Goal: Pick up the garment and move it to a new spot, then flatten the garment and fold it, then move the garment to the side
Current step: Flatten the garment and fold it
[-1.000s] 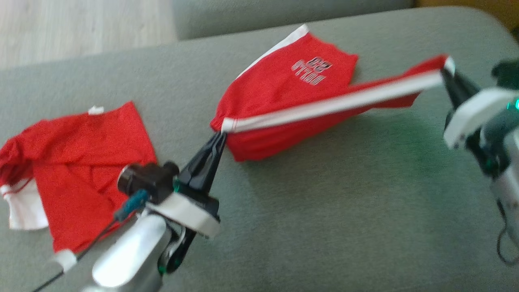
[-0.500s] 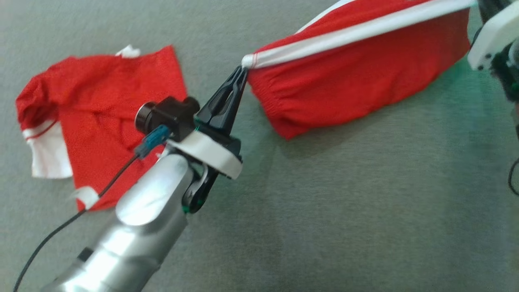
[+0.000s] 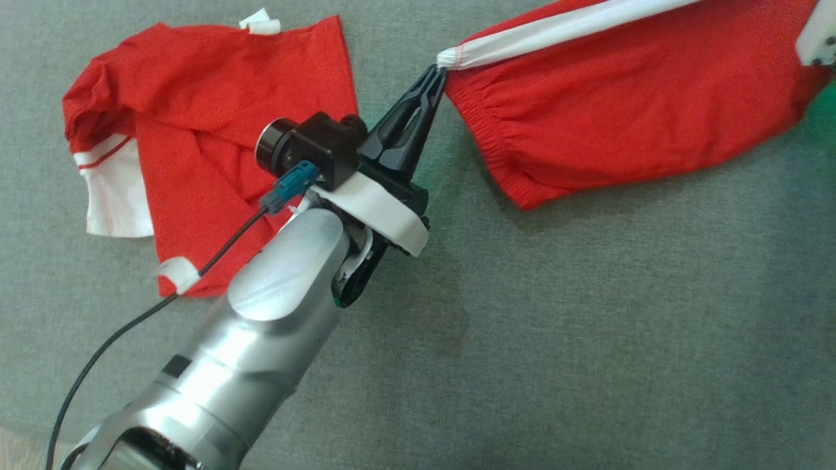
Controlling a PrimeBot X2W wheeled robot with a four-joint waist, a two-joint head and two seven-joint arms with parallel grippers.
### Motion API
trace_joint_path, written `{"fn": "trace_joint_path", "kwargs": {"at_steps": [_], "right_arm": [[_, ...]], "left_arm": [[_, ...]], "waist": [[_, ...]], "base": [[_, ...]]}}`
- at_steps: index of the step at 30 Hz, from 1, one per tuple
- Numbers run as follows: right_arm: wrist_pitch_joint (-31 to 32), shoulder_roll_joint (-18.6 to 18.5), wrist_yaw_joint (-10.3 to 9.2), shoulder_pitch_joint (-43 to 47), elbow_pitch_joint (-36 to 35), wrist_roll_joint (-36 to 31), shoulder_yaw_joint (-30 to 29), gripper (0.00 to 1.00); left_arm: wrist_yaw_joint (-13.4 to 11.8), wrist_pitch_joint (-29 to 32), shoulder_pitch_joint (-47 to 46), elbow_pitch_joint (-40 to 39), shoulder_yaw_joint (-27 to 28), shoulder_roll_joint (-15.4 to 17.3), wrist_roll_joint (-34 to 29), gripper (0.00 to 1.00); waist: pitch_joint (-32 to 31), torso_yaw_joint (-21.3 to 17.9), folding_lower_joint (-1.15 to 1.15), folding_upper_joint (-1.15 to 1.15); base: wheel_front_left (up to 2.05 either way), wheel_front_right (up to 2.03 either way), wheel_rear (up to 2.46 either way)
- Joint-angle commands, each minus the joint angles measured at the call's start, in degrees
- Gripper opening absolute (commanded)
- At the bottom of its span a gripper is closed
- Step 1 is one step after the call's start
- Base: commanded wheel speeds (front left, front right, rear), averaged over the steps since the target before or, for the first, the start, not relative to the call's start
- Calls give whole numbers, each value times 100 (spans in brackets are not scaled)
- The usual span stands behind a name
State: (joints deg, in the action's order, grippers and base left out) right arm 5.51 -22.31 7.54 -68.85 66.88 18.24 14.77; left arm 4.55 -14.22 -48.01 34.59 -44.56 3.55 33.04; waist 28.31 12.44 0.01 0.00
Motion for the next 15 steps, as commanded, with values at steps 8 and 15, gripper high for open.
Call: {"fn": "trace_joint_path", "kwargs": {"at_steps": [8, 15], "right_arm": [[-834, 178, -5, -319, 238, 173, -323, 100], [-1456, 259, -5, -105, 151, 470, -202, 100]], "left_arm": [[-86, -75, -244, -148, 479, 48, -171, 100], [-106, -77, 54, -353, 947, 140, -337, 100]], "waist": [[-30, -68, -1, 0], [-389, -333, -1, 0]], "base": [[0, 0, 0], [0, 0, 0]]}}
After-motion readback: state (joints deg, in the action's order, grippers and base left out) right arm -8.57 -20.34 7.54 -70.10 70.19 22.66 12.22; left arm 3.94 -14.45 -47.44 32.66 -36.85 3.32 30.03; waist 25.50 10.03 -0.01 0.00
